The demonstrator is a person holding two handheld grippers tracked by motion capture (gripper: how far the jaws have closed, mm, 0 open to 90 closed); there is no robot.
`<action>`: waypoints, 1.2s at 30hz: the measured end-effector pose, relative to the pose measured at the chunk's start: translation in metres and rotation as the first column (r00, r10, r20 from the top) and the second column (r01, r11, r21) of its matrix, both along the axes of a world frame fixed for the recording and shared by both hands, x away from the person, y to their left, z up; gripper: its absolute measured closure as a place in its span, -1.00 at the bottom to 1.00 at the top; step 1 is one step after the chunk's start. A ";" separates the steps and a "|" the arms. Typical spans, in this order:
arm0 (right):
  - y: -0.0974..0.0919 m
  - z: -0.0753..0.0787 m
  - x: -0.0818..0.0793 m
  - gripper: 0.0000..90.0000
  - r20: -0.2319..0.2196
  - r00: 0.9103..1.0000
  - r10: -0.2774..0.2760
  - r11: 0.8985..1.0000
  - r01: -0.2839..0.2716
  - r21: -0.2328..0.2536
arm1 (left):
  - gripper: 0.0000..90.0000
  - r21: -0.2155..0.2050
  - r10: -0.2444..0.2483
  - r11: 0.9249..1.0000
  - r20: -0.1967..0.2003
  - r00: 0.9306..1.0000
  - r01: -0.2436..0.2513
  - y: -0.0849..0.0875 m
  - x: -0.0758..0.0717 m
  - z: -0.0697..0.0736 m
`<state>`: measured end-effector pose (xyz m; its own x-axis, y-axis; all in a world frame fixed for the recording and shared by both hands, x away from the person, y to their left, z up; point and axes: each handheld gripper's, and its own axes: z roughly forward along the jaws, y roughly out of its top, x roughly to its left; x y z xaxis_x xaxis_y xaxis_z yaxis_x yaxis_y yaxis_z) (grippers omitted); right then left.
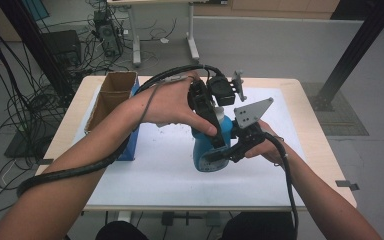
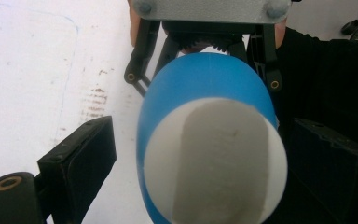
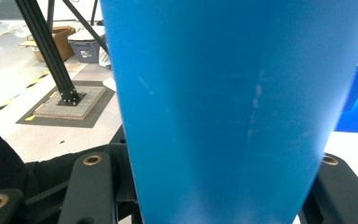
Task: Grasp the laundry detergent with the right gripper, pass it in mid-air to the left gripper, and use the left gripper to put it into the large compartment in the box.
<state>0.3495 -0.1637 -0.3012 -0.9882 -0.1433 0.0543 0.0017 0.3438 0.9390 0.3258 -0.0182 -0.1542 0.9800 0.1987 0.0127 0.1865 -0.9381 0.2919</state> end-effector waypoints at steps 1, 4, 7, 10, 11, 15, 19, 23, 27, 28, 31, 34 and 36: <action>0.000 0.000 0.000 -0.03 0.006 1.000 -0.005 1.000 0.005 -0.001 | -0.80 0.000 0.000 1.000 0.000 1.000 0.000 0.000 0.000 0.000; 0.000 0.000 0.000 -0.03 0.001 1.000 -0.001 1.000 0.001 0.001 | -0.80 -0.002 0.001 1.000 -0.001 1.000 -0.001 0.001 0.001 0.000; 0.001 0.000 0.001 -0.03 0.003 1.000 -0.002 1.000 0.002 0.002 | -0.80 -0.004 0.002 1.000 0.001 1.000 -0.002 0.001 0.001 0.000; 0.002 0.000 0.001 -0.03 0.005 1.000 0.000 1.000 0.000 0.002 | -0.80 -0.005 -0.001 1.000 -0.003 1.000 0.001 0.001 0.001 0.001; 0.002 0.000 0.001 -0.03 0.005 1.000 0.000 1.000 0.000 0.002 | -0.80 -0.006 -0.001 1.000 -0.003 1.000 0.001 0.001 0.001 0.001; 0.003 0.000 0.002 -0.03 0.007 1.000 0.001 1.000 -0.001 0.000 | -0.80 -0.007 -0.005 1.000 -0.002 1.000 0.005 0.001 0.001 0.001; 0.003 0.000 0.002 -0.03 0.006 1.000 -0.001 1.000 0.001 0.000 | -0.80 -0.006 -0.005 1.000 0.001 1.000 0.005 0.002 0.001 0.001; 0.003 0.000 0.001 -0.03 0.005 1.000 0.001 1.000 -0.001 0.000 | -0.80 -0.008 -0.001 1.000 0.000 1.000 0.001 0.003 0.001 0.001; 0.005 0.000 0.001 -0.03 0.005 1.000 0.006 1.000 -0.006 -0.003 | -0.80 -0.007 0.004 1.000 0.000 1.000 -0.004 0.004 0.001 0.000; 0.005 0.000 0.001 -0.03 0.006 1.000 0.007 1.000 -0.007 -0.002 | -0.80 -0.008 0.005 1.000 0.000 1.000 -0.005 0.004 0.001 0.000; 0.006 0.001 0.001 -0.03 0.008 1.000 0.009 1.000 -0.009 -0.003 | -0.80 -0.007 0.005 1.000 0.000 1.000 -0.005 0.005 0.001 0.001; 0.006 0.001 0.000 -0.03 0.001 1.000 0.010 1.000 -0.010 -0.001 | -0.80 -0.007 0.004 1.000 0.001 1.000 -0.004 0.005 0.000 0.002; 0.006 0.001 0.001 -0.03 0.008 1.000 0.009 1.000 -0.009 -0.002 | -0.80 -0.007 0.004 1.000 0.001 1.000 -0.004 0.004 0.000 0.002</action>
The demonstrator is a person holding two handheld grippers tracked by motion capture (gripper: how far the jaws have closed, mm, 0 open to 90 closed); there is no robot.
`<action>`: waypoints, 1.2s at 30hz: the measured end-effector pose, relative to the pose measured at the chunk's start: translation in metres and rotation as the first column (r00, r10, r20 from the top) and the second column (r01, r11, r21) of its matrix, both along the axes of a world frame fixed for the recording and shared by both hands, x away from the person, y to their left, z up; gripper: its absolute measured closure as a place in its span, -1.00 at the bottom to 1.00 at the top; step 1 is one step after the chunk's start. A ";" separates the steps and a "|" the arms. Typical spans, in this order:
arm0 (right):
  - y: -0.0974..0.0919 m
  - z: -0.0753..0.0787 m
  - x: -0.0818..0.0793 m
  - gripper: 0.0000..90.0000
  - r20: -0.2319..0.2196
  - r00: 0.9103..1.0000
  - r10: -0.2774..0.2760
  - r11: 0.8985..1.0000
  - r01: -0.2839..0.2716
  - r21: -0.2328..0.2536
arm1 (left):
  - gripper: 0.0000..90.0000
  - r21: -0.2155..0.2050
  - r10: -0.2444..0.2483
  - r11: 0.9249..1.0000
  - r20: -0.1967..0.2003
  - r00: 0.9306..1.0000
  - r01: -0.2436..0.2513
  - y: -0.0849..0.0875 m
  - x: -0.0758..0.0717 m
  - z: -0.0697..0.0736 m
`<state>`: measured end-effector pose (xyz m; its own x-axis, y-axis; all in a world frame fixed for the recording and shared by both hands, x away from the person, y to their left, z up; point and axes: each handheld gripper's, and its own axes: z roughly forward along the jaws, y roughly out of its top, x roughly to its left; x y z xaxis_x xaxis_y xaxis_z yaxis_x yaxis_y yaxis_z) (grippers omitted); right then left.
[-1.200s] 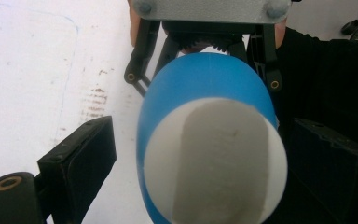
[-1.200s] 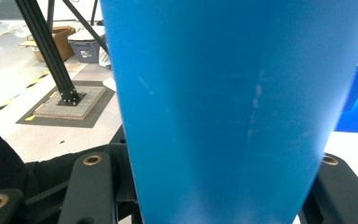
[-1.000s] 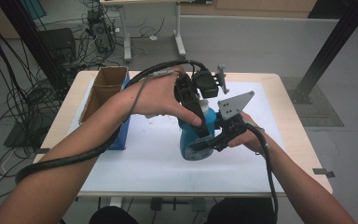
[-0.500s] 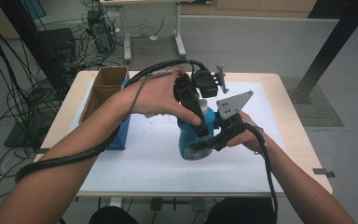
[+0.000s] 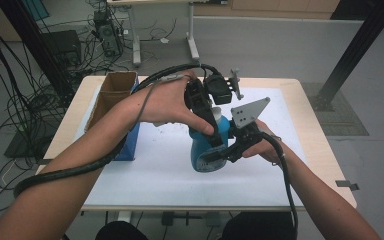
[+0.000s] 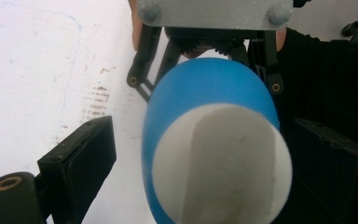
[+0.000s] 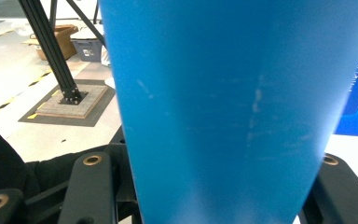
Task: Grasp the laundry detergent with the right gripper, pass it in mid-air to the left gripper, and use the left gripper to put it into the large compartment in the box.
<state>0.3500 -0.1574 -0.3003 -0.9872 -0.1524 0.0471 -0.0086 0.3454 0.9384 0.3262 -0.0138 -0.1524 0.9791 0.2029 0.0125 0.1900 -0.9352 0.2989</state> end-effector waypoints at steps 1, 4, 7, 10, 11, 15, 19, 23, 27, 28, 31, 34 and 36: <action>0.000 0.000 0.000 -0.03 0.003 1.000 0.000 1.000 0.000 0.001 | -0.80 -0.001 0.000 1.000 0.000 1.000 0.000 0.000 0.000 0.000; 0.000 0.000 0.000 -0.03 0.004 1.000 0.000 1.000 0.000 0.001 | -0.80 -0.001 0.000 1.000 -0.001 1.000 0.000 -0.001 0.000 0.000; 0.000 0.000 0.000 -0.03 0.001 1.000 0.000 1.000 0.000 0.001 | -0.80 0.002 0.001 1.000 0.003 1.000 -0.001 -0.001 -0.001 0.000; -0.001 0.001 -0.001 -0.03 0.004 1.000 0.000 1.000 0.000 0.002 | -0.79 0.000 0.000 1.000 0.000 1.000 0.000 -0.002 -0.001 0.000; -0.001 0.000 0.000 -0.03 0.004 1.000 0.000 1.000 0.000 0.001 | -0.79 0.001 -0.002 1.000 -0.001 1.000 0.002 -0.002 -0.001 0.000; -0.001 0.001 -0.001 -0.03 0.004 1.000 0.001 1.000 -0.001 0.002 | -0.79 0.000 -0.002 1.000 0.001 1.000 0.002 -0.002 -0.001 0.000; -0.001 0.001 -0.001 -0.03 0.001 1.000 0.003 1.000 -0.003 0.002 | -0.79 -0.001 0.001 1.000 -0.001 1.000 -0.001 -0.001 0.000 0.000; -0.001 0.001 -0.001 -0.03 0.003 1.000 0.001 1.000 -0.001 0.002 | -0.79 0.001 0.002 1.000 -0.003 1.000 -0.002 -0.001 0.000 0.000; 0.000 0.001 -0.001 -0.03 0.004 1.000 0.004 1.000 -0.004 0.000 | -0.79 0.002 -0.003 1.000 -0.003 1.000 0.003 -0.002 -0.001 -0.001; 0.000 0.002 -0.001 -0.03 0.006 1.000 0.004 1.000 -0.004 0.000 | -0.79 0.002 -0.002 1.000 -0.003 1.000 0.002 -0.002 -0.001 -0.001; 0.000 0.002 -0.001 -0.03 0.007 1.000 0.005 1.000 -0.005 0.000 | -0.79 0.002 -0.005 1.000 -0.004 1.000 0.005 -0.002 -0.001 -0.001; 0.001 0.003 -0.001 -0.03 0.008 1.000 0.007 1.000 -0.007 0.001 | -0.79 0.007 -0.002 1.000 -0.003 1.000 0.002 -0.002 -0.001 -0.002; 0.001 0.003 -0.001 -0.03 0.008 1.000 0.007 1.000 -0.007 0.002 | -0.78 0.009 -0.003 1.000 0.001 1.000 0.003 -0.002 -0.001 -0.002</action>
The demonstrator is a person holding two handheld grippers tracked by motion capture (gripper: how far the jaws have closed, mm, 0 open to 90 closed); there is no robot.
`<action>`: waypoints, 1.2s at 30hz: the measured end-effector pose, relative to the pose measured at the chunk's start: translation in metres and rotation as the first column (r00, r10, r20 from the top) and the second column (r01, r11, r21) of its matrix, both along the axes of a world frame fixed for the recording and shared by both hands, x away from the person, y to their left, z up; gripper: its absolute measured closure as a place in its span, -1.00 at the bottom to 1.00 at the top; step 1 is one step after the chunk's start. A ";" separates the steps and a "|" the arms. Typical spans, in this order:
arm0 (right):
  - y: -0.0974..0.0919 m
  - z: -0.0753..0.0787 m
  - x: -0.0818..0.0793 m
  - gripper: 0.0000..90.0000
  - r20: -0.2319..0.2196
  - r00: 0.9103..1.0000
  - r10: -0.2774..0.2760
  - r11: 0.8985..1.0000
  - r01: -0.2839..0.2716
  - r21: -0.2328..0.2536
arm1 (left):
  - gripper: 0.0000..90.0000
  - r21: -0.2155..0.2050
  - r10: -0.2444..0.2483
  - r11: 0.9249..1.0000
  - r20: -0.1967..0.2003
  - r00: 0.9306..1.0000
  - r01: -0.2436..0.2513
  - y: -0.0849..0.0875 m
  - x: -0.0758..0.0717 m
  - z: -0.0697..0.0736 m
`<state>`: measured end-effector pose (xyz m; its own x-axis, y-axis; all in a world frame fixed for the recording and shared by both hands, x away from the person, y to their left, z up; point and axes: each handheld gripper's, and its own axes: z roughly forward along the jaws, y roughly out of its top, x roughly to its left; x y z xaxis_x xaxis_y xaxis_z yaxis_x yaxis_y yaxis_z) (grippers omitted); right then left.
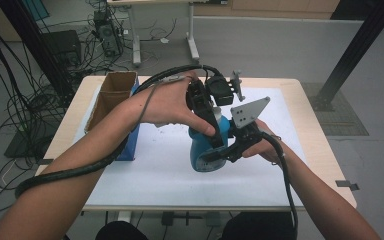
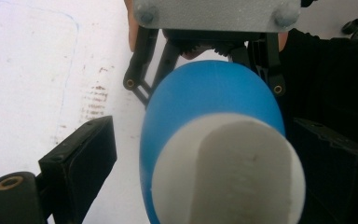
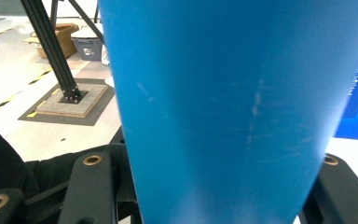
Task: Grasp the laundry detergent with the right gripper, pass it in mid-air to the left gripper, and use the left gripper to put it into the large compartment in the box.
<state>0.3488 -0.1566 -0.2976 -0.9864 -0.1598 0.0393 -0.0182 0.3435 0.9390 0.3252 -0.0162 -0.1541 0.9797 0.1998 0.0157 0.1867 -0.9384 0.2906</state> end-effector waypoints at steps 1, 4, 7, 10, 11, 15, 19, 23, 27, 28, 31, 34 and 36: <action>0.000 0.000 0.000 -0.03 0.002 1.000 0.000 1.000 0.000 0.000 | -0.77 -0.006 0.001 1.000 -0.002 1.000 -0.001 0.000 0.000 0.000; 0.000 0.000 0.000 -0.03 0.000 1.000 -0.001 1.000 0.001 0.000 | -0.69 -0.004 -0.002 1.000 -0.001 1.000 0.002 0.000 0.000 0.000; 0.000 0.000 0.000 -0.03 0.004 1.000 -0.001 1.000 0.001 -0.002 | -0.65 0.000 -0.003 1.000 -0.003 1.000 0.003 -0.001 0.000 0.000; 0.001 0.000 0.000 -0.03 0.005 1.000 0.002 1.000 -0.002 -0.006 | -0.57 0.004 -0.006 1.000 -0.007 1.000 0.006 -0.001 -0.001 0.001; 0.001 0.000 0.000 -0.03 0.005 1.000 0.002 1.000 -0.002 -0.006 | -0.56 0.004 -0.006 1.000 -0.007 1.000 0.006 -0.001 -0.001 0.001; 0.001 0.000 0.000 -0.03 0.005 1.000 0.001 1.000 -0.001 -0.007 | -0.53 0.011 -0.005 1.000 -0.009 1.000 0.005 -0.001 -0.002 0.001; 0.001 0.000 0.000 -0.03 0.007 1.000 0.002 1.000 -0.002 -0.004 | -0.48 0.015 -0.001 1.000 -0.005 1.000 0.001 0.000 -0.002 0.000; 0.002 0.001 -0.001 -0.03 0.007 1.000 0.002 1.000 -0.002 -0.005 | -0.45 0.020 0.003 1.000 -0.005 1.000 -0.003 0.000 -0.002 0.000; 0.002 0.000 0.000 -0.03 0.009 1.000 0.001 1.000 -0.001 -0.003 | -0.40 0.017 0.005 1.000 -0.002 1.000 -0.005 0.000 -0.002 0.000; 0.002 0.001 0.000 -0.03 0.009 1.000 0.000 1.000 0.000 -0.004 | -0.37 0.018 0.004 1.000 -0.004 1.000 -0.004 0.000 -0.001 0.000; 0.002 0.001 -0.001 -0.03 0.009 1.000 0.002 1.000 -0.002 -0.005 | -0.30 0.014 0.006 1.000 -0.009 1.000 -0.006 0.000 -0.001 0.001; 0.002 0.001 -0.001 -0.03 0.012 1.000 0.000 1.000 0.000 -0.005 | -0.28 0.016 0.003 1.000 -0.011 1.000 -0.003 0.000 -0.001 0.000; 0.002 0.001 -0.001 -0.03 0.009 1.000 0.001 1.000 -0.001 -0.004 | -0.24 0.016 0.005 1.000 -0.015 1.000 -0.004 0.000 -0.001 0.000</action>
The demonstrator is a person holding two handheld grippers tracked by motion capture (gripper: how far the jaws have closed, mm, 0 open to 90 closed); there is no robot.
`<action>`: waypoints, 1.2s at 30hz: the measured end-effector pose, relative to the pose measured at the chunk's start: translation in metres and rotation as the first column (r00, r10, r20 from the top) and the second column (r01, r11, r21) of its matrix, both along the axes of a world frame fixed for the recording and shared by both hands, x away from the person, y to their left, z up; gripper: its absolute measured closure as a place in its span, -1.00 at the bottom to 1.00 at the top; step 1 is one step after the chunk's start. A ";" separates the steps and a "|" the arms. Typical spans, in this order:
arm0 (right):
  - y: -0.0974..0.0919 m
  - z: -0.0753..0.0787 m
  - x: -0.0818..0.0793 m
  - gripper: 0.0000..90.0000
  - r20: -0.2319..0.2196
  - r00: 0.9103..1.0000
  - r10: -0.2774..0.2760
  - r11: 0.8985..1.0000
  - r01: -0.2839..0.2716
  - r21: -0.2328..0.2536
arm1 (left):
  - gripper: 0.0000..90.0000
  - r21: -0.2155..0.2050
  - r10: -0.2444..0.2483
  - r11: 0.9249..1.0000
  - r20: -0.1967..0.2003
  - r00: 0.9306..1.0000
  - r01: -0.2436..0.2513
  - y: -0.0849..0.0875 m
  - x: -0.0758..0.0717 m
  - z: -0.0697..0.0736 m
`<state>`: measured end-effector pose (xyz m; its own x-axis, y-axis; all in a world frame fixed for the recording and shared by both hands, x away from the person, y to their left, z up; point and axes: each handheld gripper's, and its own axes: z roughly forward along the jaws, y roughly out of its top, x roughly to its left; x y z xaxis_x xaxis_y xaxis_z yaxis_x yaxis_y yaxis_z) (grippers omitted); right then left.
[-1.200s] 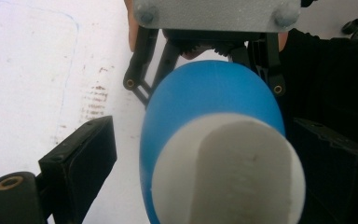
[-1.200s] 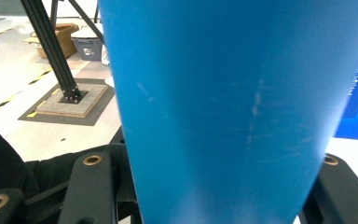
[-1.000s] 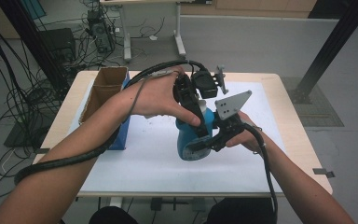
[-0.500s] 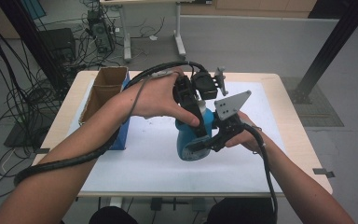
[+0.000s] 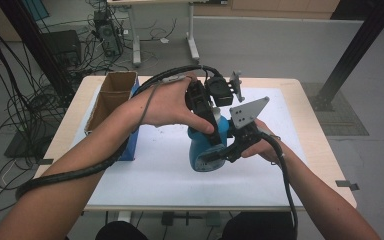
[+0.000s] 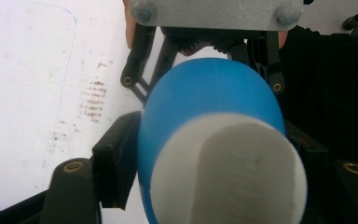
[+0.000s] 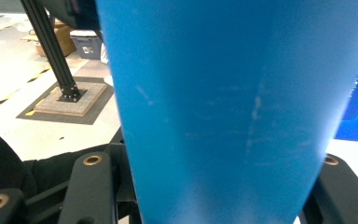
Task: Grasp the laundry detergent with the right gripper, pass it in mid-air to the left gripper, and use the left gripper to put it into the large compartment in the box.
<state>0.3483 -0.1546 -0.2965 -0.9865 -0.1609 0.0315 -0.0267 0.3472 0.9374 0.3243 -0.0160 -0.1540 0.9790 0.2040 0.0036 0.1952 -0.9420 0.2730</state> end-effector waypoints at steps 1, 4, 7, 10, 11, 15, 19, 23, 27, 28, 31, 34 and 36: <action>0.000 0.000 0.000 -0.03 0.001 1.000 -0.001 1.000 0.001 0.000 | -0.23 0.000 -0.001 1.000 0.000 1.000 0.001 0.000 0.000 0.000; 0.000 0.000 0.000 -0.03 0.002 1.000 -0.001 1.000 0.001 -0.002 | -0.18 -0.002 -0.004 1.000 0.000 1.000 0.004 -0.001 -0.001 0.000; 0.000 0.000 0.000 -0.03 0.006 1.000 -0.004 1.000 0.004 0.004 | -0.17 -0.004 -0.003 1.000 0.003 1.000 0.003 -0.001 -0.001 0.001; -0.001 0.000 0.000 -0.03 0.005 1.000 -0.004 1.000 0.004 0.008 | -0.17 -0.006 -0.002 1.000 0.006 1.000 0.002 -0.001 -0.001 0.001; -0.001 0.000 0.000 -0.03 0.006 1.000 -0.005 1.000 0.005 0.009 | -0.17 -0.007 -0.003 1.000 0.011 1.000 0.003 -0.001 -0.001 0.001; -0.001 0.000 0.000 -0.03 0.009 1.000 -0.006 1.000 0.006 0.009 | -0.17 -0.012 -0.003 1.000 0.018 1.000 0.003 -0.001 -0.002 0.001; -0.001 0.000 0.000 -0.03 0.012 1.000 -0.007 1.000 0.007 0.009 | -0.17 -0.014 0.000 1.000 0.021 1.000 0.000 -0.001 -0.003 0.001; -0.001 0.000 -0.001 -0.03 0.012 1.000 -0.007 1.000 0.007 0.012 | -0.17 -0.013 -0.001 1.000 0.022 1.000 0.001 0.000 -0.003 0.001; -0.001 0.001 -0.001 -0.03 0.014 1.000 -0.008 1.000 0.008 0.010 | -0.17 -0.009 -0.003 1.000 0.022 1.000 0.003 -0.001 -0.004 0.002; -0.001 0.001 -0.001 -0.03 0.017 1.000 -0.006 1.000 0.006 0.013 | -0.17 -0.007 0.000 1.000 0.020 1.000 0.001 -0.001 -0.004 0.002; -0.001 0.001 -0.001 -0.03 0.018 1.000 -0.005 1.000 0.005 0.012 | -0.17 -0.007 0.001 1.000 0.018 1.000 -0.001 -0.002 -0.004 0.002; -0.001 0.001 -0.001 -0.03 0.016 1.000 -0.006 1.000 0.006 0.011 | -0.17 -0.002 0.001 1.000 0.015 1.000 -0.001 -0.002 -0.004 0.002; -0.001 0.000 -0.002 -0.03 0.016 1.000 -0.006 1.000 0.006 0.011 | -0.17 -0.003 0.002 1.000 0.017 1.000 -0.002 -0.002 -0.004 0.001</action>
<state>0.3466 -0.1558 -0.2963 -0.9878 -0.1548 0.0138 -0.0397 0.3373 0.9406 0.3201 -0.0181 -0.1530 0.9783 0.2063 0.0193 0.1929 -0.9406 0.2792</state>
